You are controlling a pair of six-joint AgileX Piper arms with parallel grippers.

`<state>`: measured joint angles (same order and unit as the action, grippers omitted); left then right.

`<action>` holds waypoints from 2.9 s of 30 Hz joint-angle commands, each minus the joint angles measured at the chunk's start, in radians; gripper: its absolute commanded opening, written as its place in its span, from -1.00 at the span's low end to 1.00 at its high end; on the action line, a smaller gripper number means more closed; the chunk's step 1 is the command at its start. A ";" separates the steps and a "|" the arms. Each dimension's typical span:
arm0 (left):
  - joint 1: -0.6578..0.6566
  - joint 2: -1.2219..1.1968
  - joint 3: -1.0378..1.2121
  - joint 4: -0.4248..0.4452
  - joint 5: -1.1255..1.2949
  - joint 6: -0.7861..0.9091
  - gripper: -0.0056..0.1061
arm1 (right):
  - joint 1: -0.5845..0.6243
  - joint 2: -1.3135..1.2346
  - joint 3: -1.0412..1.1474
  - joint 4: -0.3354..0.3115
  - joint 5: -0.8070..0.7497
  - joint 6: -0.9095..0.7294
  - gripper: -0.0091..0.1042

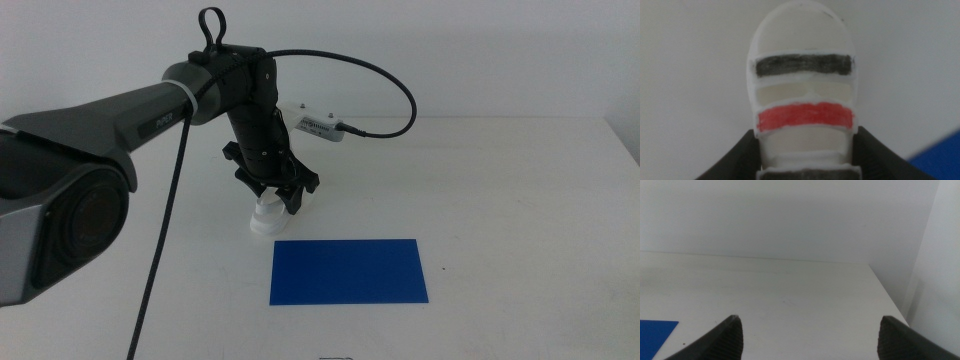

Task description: Use one arm to grab the shoe from the table and place it on the mat.

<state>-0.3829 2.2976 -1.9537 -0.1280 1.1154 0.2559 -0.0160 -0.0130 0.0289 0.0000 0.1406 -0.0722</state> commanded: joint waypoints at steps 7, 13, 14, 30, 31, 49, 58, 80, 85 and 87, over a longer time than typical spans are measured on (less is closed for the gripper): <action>-0.046 -0.184 -0.029 0.001 0.141 -0.085 -0.82 | 0.002 -0.019 -0.019 -0.009 -0.076 -0.004 0.82; -0.179 -0.240 0.021 0.058 0.141 -0.238 -0.82 | 0.002 -0.019 -0.019 -0.009 -0.076 -0.004 0.82; -0.204 -0.240 0.021 0.062 0.150 -0.269 -0.82 | 0.002 -0.019 -0.019 -0.009 -0.076 -0.004 0.82; -0.346 -0.240 0.025 0.128 0.152 -0.342 -0.82 | 0.002 -0.019 -0.019 -0.009 -0.076 -0.004 0.82; -0.346 -0.240 0.025 0.128 0.151 -0.360 -0.82 | 0.002 -0.019 -0.019 -0.009 -0.076 -0.004 0.82; -0.348 -0.240 0.025 0.153 0.157 -1.689 -0.82 | 0.002 -0.019 -0.019 -0.009 -0.076 -0.004 0.82; -0.353 -0.240 0.025 0.251 0.162 -2.371 -0.82 | 0.002 -0.019 -0.019 -0.009 -0.076 -0.004 0.82; -0.361 -0.233 0.167 0.193 0.095 -2.369 -0.93 | 0.002 -0.019 -0.019 -0.009 -0.076 -0.004 0.82; -0.361 -0.196 0.166 0.187 0.060 -2.369 -0.93 | 0.002 -0.019 -0.019 -0.009 -0.076 -0.004 0.82; -0.361 -0.185 0.166 0.183 0.045 -2.369 -0.93 | 0.002 -0.019 -0.019 -0.009 -0.076 -0.004 0.82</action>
<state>-0.7413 2.1674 -1.7664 0.0606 1.1703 -2.0908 -0.0160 -0.0130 0.0289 0.0000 0.1406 -0.0722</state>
